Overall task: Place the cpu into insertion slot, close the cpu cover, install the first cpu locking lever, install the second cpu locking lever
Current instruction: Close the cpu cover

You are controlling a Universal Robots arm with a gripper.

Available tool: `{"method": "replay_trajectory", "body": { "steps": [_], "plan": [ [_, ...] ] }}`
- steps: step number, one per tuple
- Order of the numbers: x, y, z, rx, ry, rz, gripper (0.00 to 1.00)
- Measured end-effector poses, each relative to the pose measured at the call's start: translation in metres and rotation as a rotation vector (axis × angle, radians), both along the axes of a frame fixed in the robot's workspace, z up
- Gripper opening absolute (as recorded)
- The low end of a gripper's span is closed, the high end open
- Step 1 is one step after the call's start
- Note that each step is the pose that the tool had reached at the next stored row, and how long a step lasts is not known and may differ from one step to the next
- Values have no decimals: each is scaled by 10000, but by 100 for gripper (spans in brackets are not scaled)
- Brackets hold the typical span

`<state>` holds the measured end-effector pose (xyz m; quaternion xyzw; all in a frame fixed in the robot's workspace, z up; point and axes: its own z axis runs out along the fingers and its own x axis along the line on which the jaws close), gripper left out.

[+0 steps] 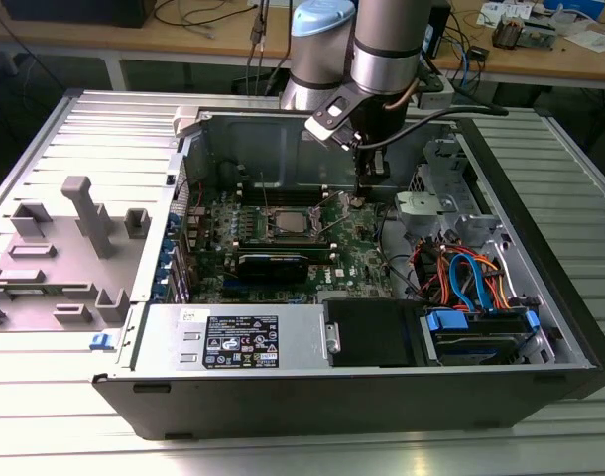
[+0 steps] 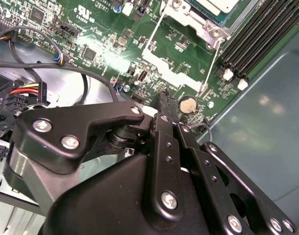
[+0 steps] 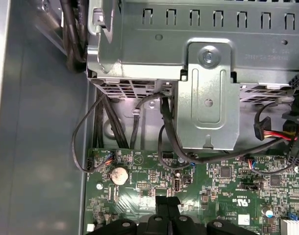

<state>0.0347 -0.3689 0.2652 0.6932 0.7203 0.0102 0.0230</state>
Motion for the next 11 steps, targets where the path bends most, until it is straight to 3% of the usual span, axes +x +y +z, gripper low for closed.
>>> {"method": "replay_trajectory", "body": {
  "steps": [7,11],
  "plan": [
    [10,0,-134,0,5,2,11],
    [11,0,-138,-9,7,1,11]
  ]
}}
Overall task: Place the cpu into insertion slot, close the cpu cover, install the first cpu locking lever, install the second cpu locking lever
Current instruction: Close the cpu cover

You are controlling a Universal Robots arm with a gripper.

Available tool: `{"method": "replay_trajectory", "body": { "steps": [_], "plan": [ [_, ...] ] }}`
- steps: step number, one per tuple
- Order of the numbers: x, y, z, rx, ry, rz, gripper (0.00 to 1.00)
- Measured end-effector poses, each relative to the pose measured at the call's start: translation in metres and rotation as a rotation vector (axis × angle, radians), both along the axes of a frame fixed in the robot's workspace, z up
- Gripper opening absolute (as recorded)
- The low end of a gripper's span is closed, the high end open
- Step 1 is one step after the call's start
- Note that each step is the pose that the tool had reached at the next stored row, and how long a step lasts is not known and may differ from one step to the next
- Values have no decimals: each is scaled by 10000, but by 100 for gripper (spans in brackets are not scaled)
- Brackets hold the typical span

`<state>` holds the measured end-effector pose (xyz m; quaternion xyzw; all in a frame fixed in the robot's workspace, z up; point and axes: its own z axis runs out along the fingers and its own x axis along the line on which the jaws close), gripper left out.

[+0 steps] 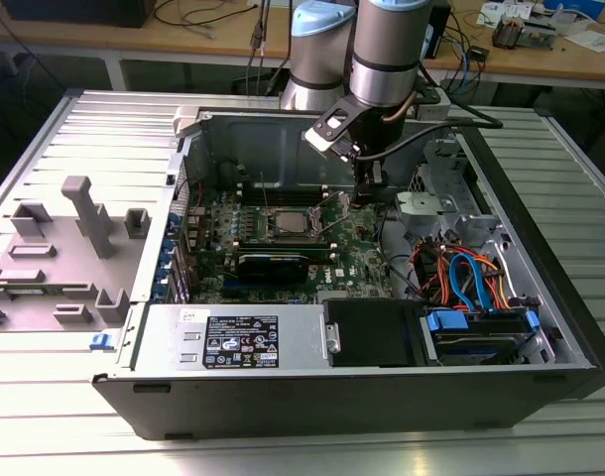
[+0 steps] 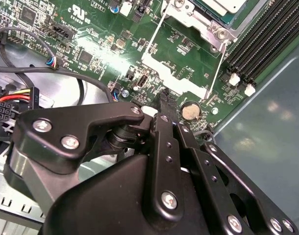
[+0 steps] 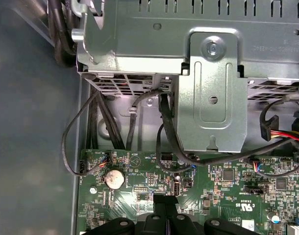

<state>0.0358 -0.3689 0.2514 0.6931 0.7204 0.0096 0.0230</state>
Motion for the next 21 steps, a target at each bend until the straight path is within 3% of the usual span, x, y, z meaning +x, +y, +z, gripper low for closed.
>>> {"method": "replay_trajectory", "body": {
  "steps": [4,6,8,16,21],
  "plan": [
    [0,1,-6,1,6,0,11],
    [0,0,-25,-1,79,0,11],
    [-7,0,-38,-2,104,-1,11],
    [-161,0,-40,-2,107,-1,11],
    [-227,0,4,10,122,0,11]
  ]
}}
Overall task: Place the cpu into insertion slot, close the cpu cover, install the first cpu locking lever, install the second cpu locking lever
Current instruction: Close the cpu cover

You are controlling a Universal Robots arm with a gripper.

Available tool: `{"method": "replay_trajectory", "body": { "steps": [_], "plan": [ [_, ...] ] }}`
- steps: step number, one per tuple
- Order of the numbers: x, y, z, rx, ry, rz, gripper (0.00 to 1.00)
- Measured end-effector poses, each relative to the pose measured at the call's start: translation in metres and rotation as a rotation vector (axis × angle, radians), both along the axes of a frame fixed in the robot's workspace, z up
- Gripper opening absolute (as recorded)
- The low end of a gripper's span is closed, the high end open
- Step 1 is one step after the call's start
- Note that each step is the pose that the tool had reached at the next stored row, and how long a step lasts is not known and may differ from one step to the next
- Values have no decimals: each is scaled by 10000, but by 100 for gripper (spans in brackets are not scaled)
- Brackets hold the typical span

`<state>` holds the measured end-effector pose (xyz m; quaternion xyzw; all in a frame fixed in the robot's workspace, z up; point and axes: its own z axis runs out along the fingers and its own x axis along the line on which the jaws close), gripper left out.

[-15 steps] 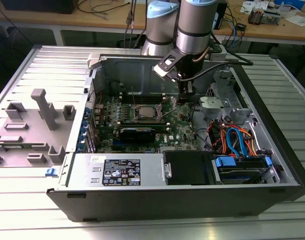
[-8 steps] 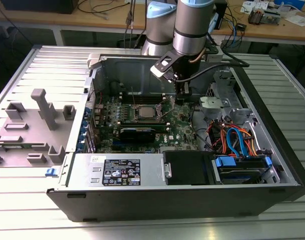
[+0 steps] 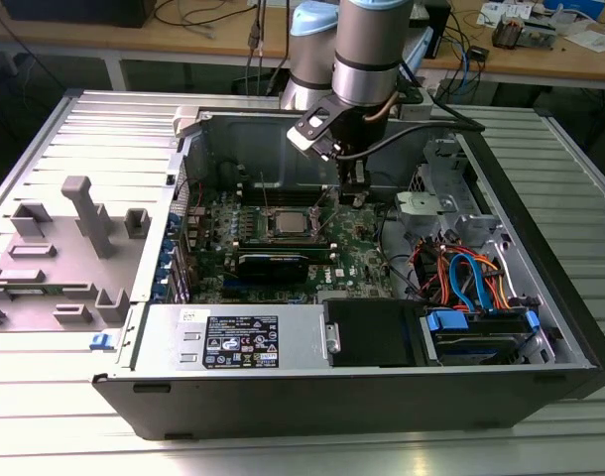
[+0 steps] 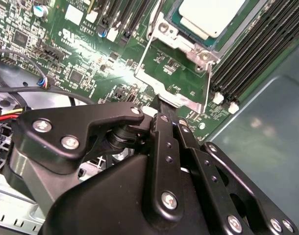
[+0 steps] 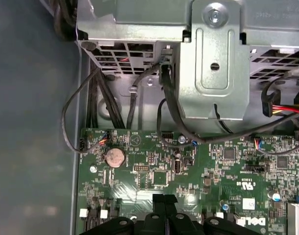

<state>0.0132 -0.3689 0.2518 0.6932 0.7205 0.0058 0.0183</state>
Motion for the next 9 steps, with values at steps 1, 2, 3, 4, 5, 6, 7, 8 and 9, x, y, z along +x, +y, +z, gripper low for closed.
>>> {"method": "replay_trajectory", "body": {
  "steps": [1,2,3,4,5,6,7,8,9],
  "plan": [
    [-12,0,8,2,1,-1,11],
    [-27,0,16,4,3,0,11],
    [-59,0,26,7,3,-1,11],
    [-81,1,25,12,2,0,11],
    [-102,0,26,12,2,2,11],
    [-127,0,27,9,4,0,11],
    [-148,0,27,8,4,0,11],
    [-194,0,28,7,4,0,11],
    [-221,0,28,7,4,0,11]
  ]
}}
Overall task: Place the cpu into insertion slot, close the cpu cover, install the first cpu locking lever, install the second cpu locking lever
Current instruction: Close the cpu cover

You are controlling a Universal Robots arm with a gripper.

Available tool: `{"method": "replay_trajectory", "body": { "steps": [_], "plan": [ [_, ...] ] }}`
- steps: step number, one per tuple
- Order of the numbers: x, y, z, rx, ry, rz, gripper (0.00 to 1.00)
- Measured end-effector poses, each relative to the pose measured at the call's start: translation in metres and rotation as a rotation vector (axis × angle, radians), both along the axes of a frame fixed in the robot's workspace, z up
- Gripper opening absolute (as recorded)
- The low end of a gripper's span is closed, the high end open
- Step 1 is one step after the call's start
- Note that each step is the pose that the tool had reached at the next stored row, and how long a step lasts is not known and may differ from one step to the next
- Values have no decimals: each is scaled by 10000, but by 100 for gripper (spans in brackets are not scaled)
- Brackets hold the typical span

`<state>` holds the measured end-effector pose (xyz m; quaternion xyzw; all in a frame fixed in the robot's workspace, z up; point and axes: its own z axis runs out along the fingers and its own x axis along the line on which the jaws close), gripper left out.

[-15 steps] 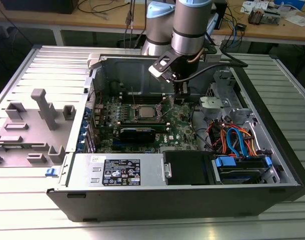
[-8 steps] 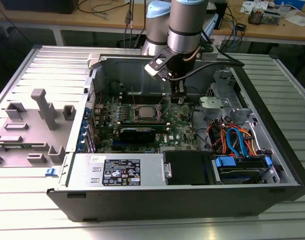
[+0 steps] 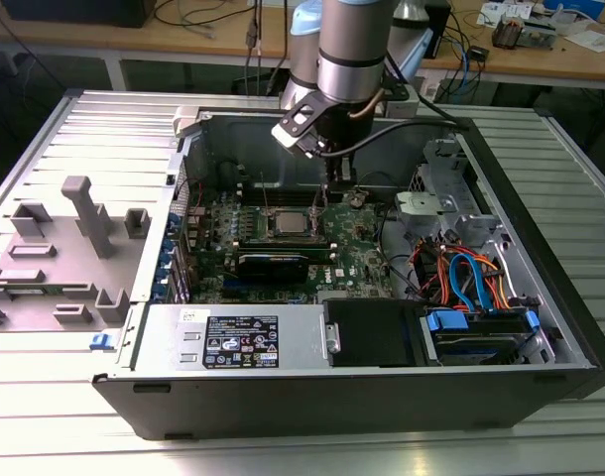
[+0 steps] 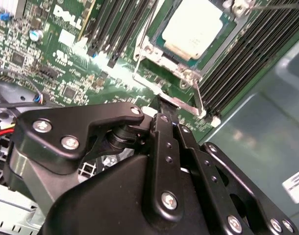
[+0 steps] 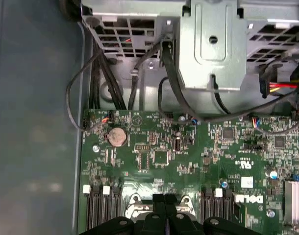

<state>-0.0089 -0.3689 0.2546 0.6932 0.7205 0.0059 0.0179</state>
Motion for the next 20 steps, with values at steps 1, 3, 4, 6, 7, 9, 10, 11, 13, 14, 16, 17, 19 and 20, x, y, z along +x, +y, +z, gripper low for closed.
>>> {"method": "replay_trajectory", "body": {
  "steps": [1,3,4,6,7,9,10,11,13,14,16,17,19,20],
  "plan": [
    [-21,0,0,1,0,-1,11],
    [-51,0,0,1,0,-1,11],
    [-61,0,-1,1,0,-1,11],
    [-84,0,-3,2,-1,0,11],
    [-93,-1,-5,1,0,-1,11],
    [-117,-1,-10,0,0,0,11],
    [-133,0,-13,1,-1,0,11],
    [-151,0,-16,1,0,0,11],
    [-207,0,-26,1,-1,-1,11],
    [-278,0,-54,3,-2,0,11],
    [-357,0,-96,2,-2,0,11],
    [-400,0,-119,2,-2,0,11],
    [-477,0,-153,1,-3,0,11],
    [-508,0,-169,2,-3,-1,11]
  ]
}}
